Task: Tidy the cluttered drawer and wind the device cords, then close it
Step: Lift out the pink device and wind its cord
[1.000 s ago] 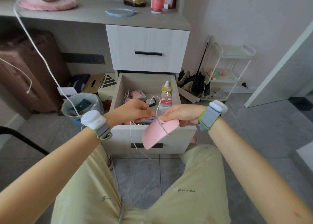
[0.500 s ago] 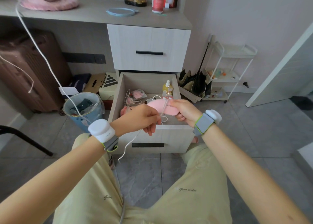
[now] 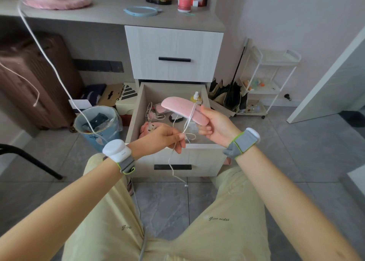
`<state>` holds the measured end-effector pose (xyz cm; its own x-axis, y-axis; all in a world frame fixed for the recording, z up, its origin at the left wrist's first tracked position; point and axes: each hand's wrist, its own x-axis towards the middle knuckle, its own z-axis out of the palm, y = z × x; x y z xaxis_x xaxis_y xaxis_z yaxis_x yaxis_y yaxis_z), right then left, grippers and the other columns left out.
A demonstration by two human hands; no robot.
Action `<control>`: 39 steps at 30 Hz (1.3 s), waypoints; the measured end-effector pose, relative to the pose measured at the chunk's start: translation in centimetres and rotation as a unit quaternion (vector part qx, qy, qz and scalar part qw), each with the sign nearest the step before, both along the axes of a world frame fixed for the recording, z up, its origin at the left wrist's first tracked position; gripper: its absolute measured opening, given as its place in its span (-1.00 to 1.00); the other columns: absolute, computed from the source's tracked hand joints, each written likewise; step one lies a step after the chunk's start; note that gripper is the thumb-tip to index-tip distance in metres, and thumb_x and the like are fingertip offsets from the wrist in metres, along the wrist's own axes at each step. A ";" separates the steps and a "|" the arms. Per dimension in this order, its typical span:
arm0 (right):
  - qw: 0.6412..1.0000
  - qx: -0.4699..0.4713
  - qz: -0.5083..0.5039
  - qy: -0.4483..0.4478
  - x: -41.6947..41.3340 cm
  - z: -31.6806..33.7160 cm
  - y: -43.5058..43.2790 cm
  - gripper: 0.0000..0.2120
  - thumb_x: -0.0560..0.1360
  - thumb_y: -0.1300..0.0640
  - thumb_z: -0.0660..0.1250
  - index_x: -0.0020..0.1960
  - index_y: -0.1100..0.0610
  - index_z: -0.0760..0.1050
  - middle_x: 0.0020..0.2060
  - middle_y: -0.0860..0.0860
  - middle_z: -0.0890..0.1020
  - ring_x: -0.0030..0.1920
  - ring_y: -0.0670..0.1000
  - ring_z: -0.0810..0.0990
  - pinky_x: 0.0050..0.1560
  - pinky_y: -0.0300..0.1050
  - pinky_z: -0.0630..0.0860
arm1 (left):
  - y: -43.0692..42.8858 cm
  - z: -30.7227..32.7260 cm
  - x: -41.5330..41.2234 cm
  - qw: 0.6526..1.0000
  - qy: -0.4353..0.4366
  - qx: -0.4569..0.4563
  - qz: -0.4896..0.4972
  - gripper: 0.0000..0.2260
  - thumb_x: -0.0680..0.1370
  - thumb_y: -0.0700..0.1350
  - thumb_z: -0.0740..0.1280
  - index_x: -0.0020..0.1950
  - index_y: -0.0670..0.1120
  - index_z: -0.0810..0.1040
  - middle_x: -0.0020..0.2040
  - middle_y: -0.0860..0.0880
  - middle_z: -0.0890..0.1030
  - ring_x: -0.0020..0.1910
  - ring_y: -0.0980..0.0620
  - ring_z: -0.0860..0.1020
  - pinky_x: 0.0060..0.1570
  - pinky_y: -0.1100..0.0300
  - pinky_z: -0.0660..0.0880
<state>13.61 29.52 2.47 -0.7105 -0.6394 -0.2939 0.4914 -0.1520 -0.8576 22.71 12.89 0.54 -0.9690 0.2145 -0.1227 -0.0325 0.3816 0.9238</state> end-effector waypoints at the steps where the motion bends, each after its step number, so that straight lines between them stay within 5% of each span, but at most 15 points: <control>1: 1.000 0.000 0.028 0.004 0.1 0.0 0.1 -0.73 0.65 0.07 0.02 -0.15 0.15 0.34 -0.55 -0.06 0.40 -0.66 -0.18 0.20 -0.64 -0.37 0.09 | -0.2 -0.4 0.0 1.000 -0.002 -0.004 -0.004 -0.73 0.61 -0.08 0.19 -0.18 -0.15 0.58 -0.31 -0.03 0.60 -0.22 0.02 0.57 0.04 -0.04 0.50; 5: 0.988 0.051 0.136 0.048 0.5 0.1 0.4 -0.75 0.64 0.07 0.02 -0.04 0.12 0.43 -0.53 -0.06 0.36 -0.62 -0.18 0.16 -0.60 -0.36 0.03 | -0.5 -0.9 0.2 0.999 -0.037 -0.012 -0.007 -0.82 0.47 0.02 0.31 -0.11 -0.08 0.56 -0.25 0.02 0.57 -0.22 0.07 0.53 -0.02 0.14 0.50; 8: 0.972 0.109 0.188 0.094 0.6 0.1 0.6 -0.78 0.55 0.02 0.19 0.08 0.04 0.55 -0.30 0.05 0.40 -0.48 -0.13 0.22 -0.58 -0.36 0.06 | -2.2 -1.2 0.1 0.994 -0.079 -0.033 0.074 -0.82 0.52 -0.03 0.36 0.10 0.03 0.49 -0.01 0.06 0.55 0.01 0.09 0.53 0.10 0.25 0.46; 9: 0.967 0.112 0.207 0.097 0.6 0.0 0.7 -0.74 0.46 -0.05 0.31 0.10 0.02 0.58 -0.19 0.09 0.44 -0.39 -0.10 0.27 -0.52 -0.33 0.10 | -2.4 -1.3 -0.1 0.992 -0.085 -0.041 0.079 -0.90 0.55 -0.02 0.32 0.04 0.04 0.53 0.00 0.00 0.58 0.03 0.01 0.56 0.07 0.24 0.46; 12: 0.941 0.147 0.282 0.119 0.3 0.2 1.0 -0.50 0.20 -0.23 0.52 0.09 -0.09 0.62 0.03 0.12 0.45 -0.18 0.00 0.33 -0.38 -0.25 0.17 | -2.2 -0.4 -0.6 0.993 -0.061 -0.059 0.078 -0.57 0.27 0.30 0.44 -0.24 -0.08 0.61 0.09 -0.21 0.61 -0.07 -0.12 0.56 -0.09 0.06 0.41; 15: 0.901 0.214 0.336 0.173 0.5 0.9 1.2 -0.62 0.37 -0.21 0.40 0.13 -0.09 0.59 -0.02 0.16 0.43 -0.15 0.08 0.29 -0.32 -0.19 0.15 | -2.8 0.1 -0.6 0.993 -0.067 -0.015 0.096 -0.48 0.17 0.22 0.50 -0.24 -0.24 0.58 0.07 -0.16 0.61 -0.21 -0.08 0.45 -0.24 0.20 0.42; 17: 0.875 0.270 0.339 0.217 0.4 1.3 1.4 -0.78 0.56 -0.05 0.22 0.08 0.02 0.56 -0.25 0.14 0.41 -0.34 0.03 0.30 -0.44 -0.26 0.16 | -2.9 1.0 -0.3 0.993 -0.060 0.009 0.102 -0.65 0.28 0.16 0.49 -0.42 -0.07 0.48 -0.10 -0.18 0.53 -0.33 -0.08 0.37 -0.49 0.31 0.26; 19: 0.858 0.312 0.326 0.244 0.5 1.6 1.4 -0.80 0.63 0.06 0.11 -0.01 0.07 0.50 -0.38 0.02 0.32 -0.50 -0.14 0.24 -0.56 -0.35 0.11 | -2.8 1.5 -0.2 0.993 -0.027 0.030 0.108 -0.61 0.47 0.02 0.39 -0.53 -0.01 0.42 -0.37 -0.12 0.38 -0.45 -0.02 0.28 -0.47 0.23 0.15; 24: 0.889 0.304 0.264 0.217 0.3 1.2 0.9 -0.80 0.64 0.10 0.08 0.08 0.19 0.41 -0.41 0.01 0.27 -0.62 -0.20 0.16 -0.64 -0.38 0.03 | -1.9 2.4 -0.4 0.991 0.026 0.035 0.124 -0.67 0.58 -0.12 0.26 -0.37 -0.17 0.35 -0.54 0.06 0.27 -0.47 0.05 0.26 -0.43 0.19 0.12; 30: 0.914 0.280 0.208 0.209 0.2 0.7 0.6 -0.79 0.63 0.08 0.11 -0.06 0.12 0.46 -0.42 0.03 0.31 -0.63 -0.18 0.16 -0.62 -0.36 -0.01 | -0.8 3.4 -0.1 0.983 0.085 0.022 0.159 -0.69 0.60 -0.20 0.23 -0.35 -0.18 0.36 -0.50 0.01 0.27 -0.64 0.24 0.34 -0.54 0.53 0.24; 35: 0.903 0.349 0.082 0.236 -0.1 -0.1 0.0 -0.81 0.61 0.03 0.15 0.01 0.12 0.46 -0.42 0.01 0.32 -0.58 -0.12 0.23 -0.69 -0.36 0.10 | -0.4 2.4 0.6 0.988 0.092 -0.082 0.093 -0.69 0.60 -0.09 0.23 -0.34 -0.13 0.48 -0.55 0.10 0.39 -0.54 0.16 0.33 -0.49 0.38 0.30; 39: 0.956 0.252 -0.035 0.149 -0.6 -1.0 -0.2 -0.81 0.62 0.05 0.14 -0.09 0.14 0.39 -0.44 0.04 0.22 -0.71 -0.18 0.15 -0.66 -0.42 0.04 | 0.4 2.0 1.0 0.992 0.080 -0.069 0.067 -0.74 0.61 -0.18 0.17 -0.26 -0.13 0.51 -0.52 0.04 0.46 -0.58 0.11 0.36 -0.50 0.31 0.34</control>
